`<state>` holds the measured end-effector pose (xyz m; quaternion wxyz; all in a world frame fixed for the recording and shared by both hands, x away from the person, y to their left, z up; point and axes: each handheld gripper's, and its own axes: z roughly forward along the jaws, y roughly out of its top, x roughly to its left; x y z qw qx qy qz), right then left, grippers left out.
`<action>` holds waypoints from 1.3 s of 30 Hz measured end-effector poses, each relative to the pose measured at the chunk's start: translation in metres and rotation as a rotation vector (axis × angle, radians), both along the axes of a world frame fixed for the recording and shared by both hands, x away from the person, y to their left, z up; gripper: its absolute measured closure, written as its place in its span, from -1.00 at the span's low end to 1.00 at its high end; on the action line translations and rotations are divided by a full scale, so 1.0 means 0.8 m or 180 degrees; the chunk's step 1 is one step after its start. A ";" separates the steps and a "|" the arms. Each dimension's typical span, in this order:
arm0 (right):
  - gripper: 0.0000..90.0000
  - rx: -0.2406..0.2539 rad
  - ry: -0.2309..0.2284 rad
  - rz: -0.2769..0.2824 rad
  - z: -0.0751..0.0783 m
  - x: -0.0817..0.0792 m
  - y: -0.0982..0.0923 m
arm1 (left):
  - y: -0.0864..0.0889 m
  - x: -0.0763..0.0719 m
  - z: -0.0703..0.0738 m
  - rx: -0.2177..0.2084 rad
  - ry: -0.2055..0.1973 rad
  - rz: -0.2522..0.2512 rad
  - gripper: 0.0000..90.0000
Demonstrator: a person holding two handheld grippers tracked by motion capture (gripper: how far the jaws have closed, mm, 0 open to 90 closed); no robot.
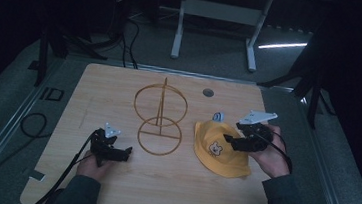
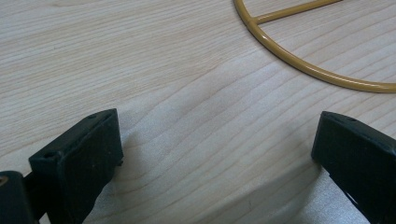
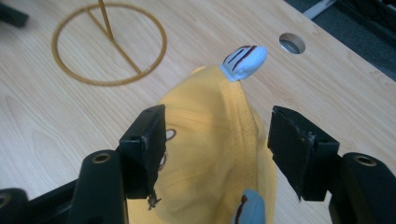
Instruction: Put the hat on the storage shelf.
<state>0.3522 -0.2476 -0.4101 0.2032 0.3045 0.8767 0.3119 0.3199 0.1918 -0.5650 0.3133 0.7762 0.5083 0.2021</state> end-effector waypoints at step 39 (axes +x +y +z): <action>0.04 -0.0735 0.1011 -0.0043 -0.010 0.081 0.023 | 0.000 0.000 0.000 -0.0001 -0.0007 0.0001 -0.96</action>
